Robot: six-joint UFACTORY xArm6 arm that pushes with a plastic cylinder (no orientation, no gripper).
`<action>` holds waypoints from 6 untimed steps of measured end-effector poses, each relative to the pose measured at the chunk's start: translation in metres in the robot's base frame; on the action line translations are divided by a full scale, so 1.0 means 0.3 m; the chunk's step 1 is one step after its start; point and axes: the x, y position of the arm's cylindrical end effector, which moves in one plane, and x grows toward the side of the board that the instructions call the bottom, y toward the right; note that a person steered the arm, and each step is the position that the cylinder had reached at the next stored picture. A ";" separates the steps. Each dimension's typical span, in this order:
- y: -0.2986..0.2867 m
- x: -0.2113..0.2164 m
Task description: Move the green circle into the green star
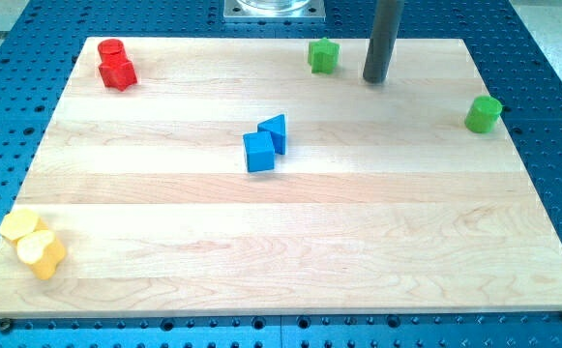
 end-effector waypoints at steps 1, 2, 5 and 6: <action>-0.232 -0.093; -0.291 -0.079; 0.671 0.138; 0.623 0.340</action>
